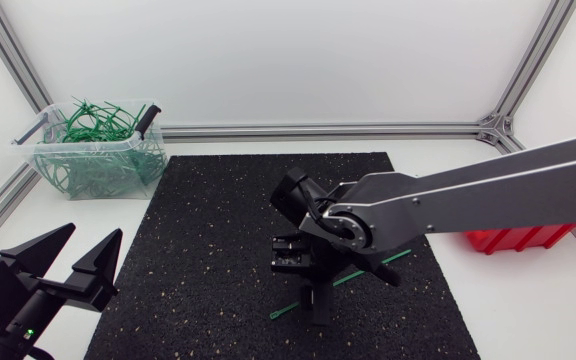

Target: Take a green cable tie from the red box, thread the tail through the head to close it, then place it in the transparent bin on the left.

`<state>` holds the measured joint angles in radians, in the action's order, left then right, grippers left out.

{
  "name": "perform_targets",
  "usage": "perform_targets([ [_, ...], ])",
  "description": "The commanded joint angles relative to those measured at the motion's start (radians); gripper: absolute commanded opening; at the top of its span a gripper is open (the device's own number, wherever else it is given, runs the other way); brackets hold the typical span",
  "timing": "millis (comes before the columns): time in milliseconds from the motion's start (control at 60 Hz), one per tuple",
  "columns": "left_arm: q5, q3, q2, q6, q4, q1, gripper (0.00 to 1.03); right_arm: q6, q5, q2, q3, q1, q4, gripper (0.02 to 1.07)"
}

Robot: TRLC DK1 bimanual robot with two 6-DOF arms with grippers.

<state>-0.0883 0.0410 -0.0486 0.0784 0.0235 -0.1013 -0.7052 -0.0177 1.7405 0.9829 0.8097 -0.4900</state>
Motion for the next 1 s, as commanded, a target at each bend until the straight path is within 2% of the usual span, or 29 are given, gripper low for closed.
perform_targets([
  [0,0.004,-0.041,-0.008,-0.002,-0.022,-0.006,1.00,-0.030,0.019,-0.033,0.017,0.000,-0.028,0.74],
  [100,0.004,-0.041,-0.008,-0.002,-0.022,-0.003,1.00,-0.039,0.019,-0.039,0.036,-0.001,-0.039,0.74],
  [250,0.004,-0.041,-0.008,-0.002,-0.022,-0.001,1.00,-0.066,0.081,-0.033,0.053,0.017,-0.127,0.74],
  [567,0.004,-0.041,-0.008,-0.002,-0.022,-0.001,1.00,-0.089,0.117,0.071,0.071,0.054,-0.128,0.74],
  [667,0.004,-0.041,-0.008,-0.002,-0.022,-0.001,1.00,-0.089,0.122,0.096,0.080,0.063,-0.125,0.65],
  [783,0.004,-0.041,-0.008,-0.002,-0.022,-0.001,1.00,-0.093,0.125,0.100,0.091,0.059,-0.130,0.60],
  [850,0.004,-0.041,-0.010,-0.002,-0.022,-0.003,1.00,-0.106,0.127,0.105,0.094,0.046,-0.147,0.53],
  [983,0.005,-0.041,-0.010,-0.002,-0.022,-0.001,1.00,-0.139,0.125,0.113,0.094,0.003,-0.180,0.51],
])
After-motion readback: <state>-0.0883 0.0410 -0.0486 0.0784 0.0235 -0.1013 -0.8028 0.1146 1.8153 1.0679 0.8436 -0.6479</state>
